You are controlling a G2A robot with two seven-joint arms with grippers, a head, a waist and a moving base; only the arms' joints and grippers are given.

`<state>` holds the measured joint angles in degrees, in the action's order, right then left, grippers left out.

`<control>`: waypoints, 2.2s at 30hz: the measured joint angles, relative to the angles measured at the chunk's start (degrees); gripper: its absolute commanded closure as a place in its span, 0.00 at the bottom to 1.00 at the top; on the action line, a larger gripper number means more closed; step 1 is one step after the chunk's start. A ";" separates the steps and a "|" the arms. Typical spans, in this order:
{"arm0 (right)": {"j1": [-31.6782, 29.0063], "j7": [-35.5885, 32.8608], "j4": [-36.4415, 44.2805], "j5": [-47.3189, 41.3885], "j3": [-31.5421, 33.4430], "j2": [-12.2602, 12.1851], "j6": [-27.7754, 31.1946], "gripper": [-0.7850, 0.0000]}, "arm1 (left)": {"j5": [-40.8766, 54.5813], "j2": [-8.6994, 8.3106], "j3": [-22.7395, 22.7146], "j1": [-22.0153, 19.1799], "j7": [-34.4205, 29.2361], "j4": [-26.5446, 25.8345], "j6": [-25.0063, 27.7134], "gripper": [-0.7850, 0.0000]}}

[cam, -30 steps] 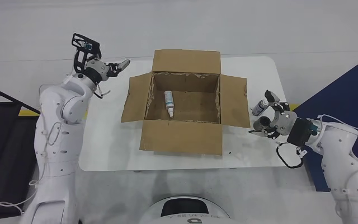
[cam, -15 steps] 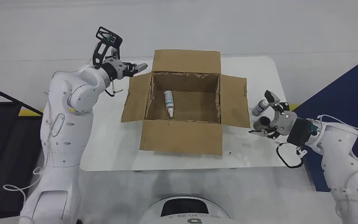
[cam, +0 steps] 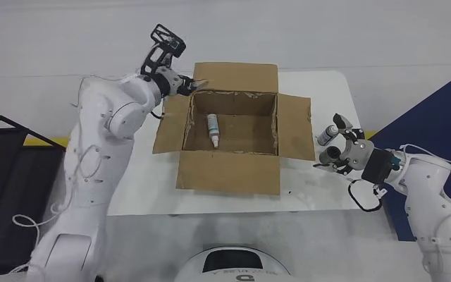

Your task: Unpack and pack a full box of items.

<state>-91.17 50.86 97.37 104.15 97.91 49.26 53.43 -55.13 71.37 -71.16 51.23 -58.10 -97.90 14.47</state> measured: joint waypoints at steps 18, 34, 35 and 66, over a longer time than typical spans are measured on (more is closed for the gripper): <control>0.00 0.00 0.00 0.00 0.00 0.00 0.00 0.00 | 37.36 6.74 20.61 -20.78 -14.97 29.71 -23.42 0.00; 0.00 0.00 0.00 0.00 0.00 0.00 0.00 0.00 | 24.47 9.33 31.14 -22.57 -15.47 38.12 -37.95 0.00; 0.00 0.00 0.00 0.00 0.00 0.00 0.00 0.00 | 24.83 10.01 32.16 -23.23 -15.56 39.53 -39.28 0.00; 0.00 0.00 0.00 0.00 0.00 0.00 0.00 0.00 | 29.92 13.97 32.80 -27.59 -10.24 66.83 -37.00 0.00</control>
<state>-91.17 50.86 97.37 104.15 97.91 49.26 53.43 -25.22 85.34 -38.37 23.64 -68.34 -31.08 -22.54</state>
